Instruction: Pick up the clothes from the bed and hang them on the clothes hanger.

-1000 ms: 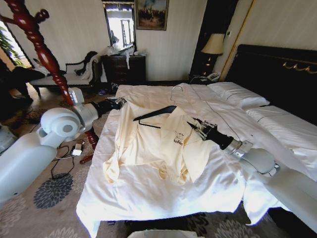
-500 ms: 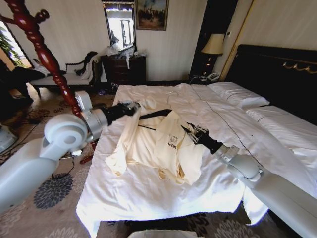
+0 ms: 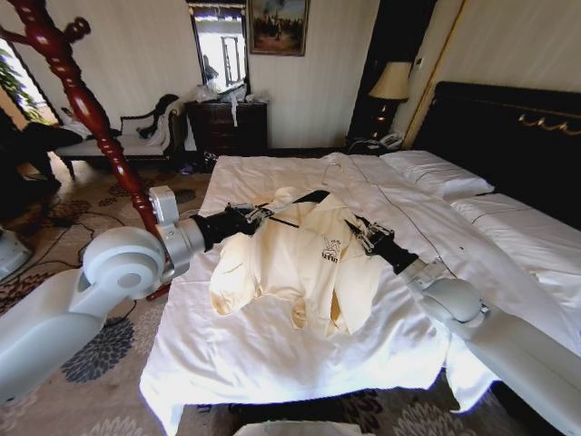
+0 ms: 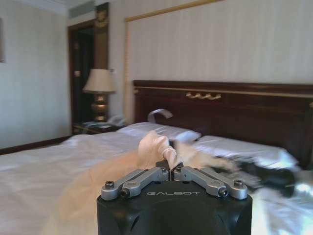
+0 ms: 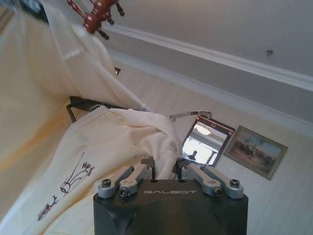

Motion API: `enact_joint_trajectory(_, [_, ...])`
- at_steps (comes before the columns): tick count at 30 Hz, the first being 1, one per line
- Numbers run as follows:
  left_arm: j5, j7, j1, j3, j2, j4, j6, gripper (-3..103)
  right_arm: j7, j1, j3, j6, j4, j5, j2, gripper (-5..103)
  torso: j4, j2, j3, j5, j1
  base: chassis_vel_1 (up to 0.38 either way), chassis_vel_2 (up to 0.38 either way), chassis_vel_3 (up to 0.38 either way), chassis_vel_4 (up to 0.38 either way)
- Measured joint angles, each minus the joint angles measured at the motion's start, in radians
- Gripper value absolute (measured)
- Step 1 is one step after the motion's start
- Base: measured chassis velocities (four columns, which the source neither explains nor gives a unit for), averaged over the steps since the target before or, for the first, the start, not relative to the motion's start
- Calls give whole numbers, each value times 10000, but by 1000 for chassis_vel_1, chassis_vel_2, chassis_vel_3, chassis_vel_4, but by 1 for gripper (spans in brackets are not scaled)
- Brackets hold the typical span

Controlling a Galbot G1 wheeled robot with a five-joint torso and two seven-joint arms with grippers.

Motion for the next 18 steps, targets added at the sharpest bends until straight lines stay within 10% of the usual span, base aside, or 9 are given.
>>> enact_joint_trajectory(7, [359,1,-56,55,-67,480,-99,0,-1564,-34,-2,772,487,513,-49,19,2,0,0,-3,0,0,0,0,0])
enact_joint_trajectory(18, [44,197,-945,353,-138,441,-144,0,-1913,-160,-197,878,138,-175,108,19,1,0,1,-1,1,0,0,0,0])
